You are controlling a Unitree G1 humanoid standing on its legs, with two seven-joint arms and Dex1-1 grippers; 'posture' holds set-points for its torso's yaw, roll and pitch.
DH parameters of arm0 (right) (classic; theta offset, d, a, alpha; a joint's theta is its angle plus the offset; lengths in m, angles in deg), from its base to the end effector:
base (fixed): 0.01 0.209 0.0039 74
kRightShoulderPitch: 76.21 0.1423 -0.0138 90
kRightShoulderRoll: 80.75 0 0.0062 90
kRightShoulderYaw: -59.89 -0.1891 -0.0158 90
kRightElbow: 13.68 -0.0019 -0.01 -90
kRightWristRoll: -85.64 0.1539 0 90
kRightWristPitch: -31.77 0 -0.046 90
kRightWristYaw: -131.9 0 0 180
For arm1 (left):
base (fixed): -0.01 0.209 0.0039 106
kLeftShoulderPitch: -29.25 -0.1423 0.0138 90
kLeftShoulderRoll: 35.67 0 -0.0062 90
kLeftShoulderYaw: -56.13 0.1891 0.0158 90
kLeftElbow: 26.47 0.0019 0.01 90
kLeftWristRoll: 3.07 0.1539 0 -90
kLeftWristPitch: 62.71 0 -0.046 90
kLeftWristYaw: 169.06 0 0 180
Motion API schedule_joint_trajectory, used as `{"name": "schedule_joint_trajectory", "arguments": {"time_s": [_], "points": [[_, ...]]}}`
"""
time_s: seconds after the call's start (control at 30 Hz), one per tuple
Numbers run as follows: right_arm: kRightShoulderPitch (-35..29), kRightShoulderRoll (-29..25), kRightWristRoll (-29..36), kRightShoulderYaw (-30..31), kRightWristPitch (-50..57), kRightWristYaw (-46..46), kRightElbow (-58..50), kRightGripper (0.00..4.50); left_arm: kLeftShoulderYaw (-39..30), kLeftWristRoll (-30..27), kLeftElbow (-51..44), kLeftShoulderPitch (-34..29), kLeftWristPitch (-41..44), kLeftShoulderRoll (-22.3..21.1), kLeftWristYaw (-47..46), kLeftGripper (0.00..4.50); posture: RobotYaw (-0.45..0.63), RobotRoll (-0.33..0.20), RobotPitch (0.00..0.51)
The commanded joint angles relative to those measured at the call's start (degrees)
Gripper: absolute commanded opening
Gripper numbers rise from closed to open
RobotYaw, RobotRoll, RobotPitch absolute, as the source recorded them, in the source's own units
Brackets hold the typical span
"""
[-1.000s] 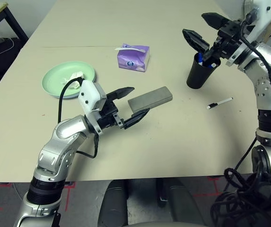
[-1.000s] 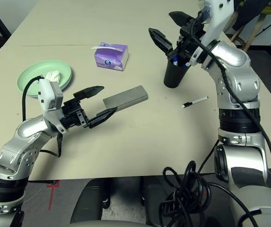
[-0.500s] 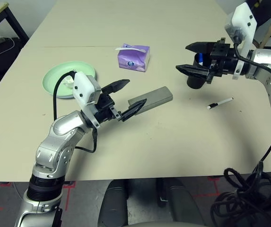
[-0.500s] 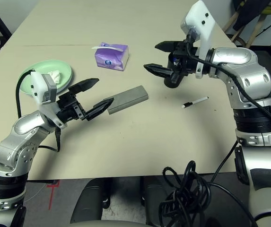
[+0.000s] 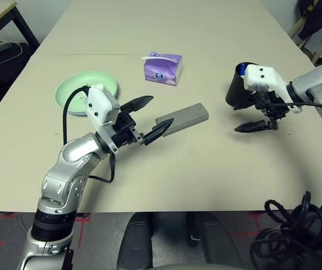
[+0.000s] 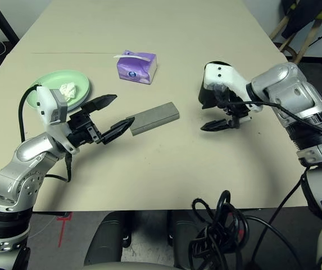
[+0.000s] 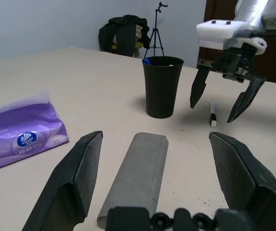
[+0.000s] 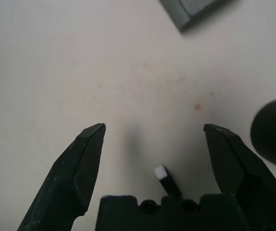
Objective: Organize and tidy the items on the table.
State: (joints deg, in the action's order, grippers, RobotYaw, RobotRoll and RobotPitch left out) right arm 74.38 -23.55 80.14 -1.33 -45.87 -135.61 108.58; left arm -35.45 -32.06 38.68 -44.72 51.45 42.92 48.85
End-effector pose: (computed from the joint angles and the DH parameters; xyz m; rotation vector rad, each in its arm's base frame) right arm 0.3550 -0.2448 0.2565 -0.9612 0.6981 1.2004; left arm 0.2397 0.1878 0.1806 0.1230 -0.2239 -0.9122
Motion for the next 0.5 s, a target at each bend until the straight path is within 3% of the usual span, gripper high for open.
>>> {"name": "schedule_joint_trajectory", "arguments": {"time_s": [0.03,0.5], "points": [[2.3,1.0,-5.4,3.0,-7.8,-3.3,5.3,4.48,-0.3,-0.4,-1.9,-0.9,0.6,-0.3,-0.6,4.5,0.12,0.0,0.161],[10.1,7.2,-18.5,6.0,-28.8,-3.4,23.7,4.48,-0.8,-0.9,-3.5,-1.8,1.8,-0.7,-1.5,4.5,0.14,0.0,0.179]]}}
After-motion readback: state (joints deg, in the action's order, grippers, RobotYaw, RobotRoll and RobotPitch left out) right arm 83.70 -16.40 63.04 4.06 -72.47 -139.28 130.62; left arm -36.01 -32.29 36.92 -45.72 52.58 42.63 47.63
